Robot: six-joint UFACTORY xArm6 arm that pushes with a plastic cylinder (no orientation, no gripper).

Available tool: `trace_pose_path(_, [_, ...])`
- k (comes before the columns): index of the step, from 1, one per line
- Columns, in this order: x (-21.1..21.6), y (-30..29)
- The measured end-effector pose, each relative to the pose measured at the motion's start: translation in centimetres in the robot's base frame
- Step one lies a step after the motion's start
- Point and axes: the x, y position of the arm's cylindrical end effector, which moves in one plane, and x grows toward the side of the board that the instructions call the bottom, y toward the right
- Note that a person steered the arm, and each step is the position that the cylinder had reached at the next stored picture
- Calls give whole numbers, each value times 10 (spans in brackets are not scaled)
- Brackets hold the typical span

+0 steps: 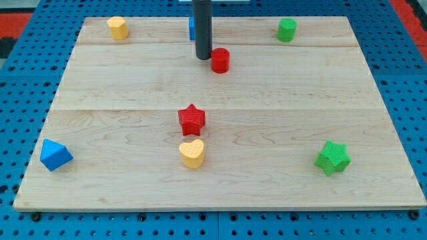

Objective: Nudge the yellow heart a bit down

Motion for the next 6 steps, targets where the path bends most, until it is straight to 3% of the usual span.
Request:
trace_pose_path(1, [-47, 15])
trace_pose_path(2, [15, 50])
trace_pose_path(3, [56, -7])
trace_pose_path(4, [66, 48])
trace_pose_path(5, [117, 92])
trace_pose_path(6, [187, 66])
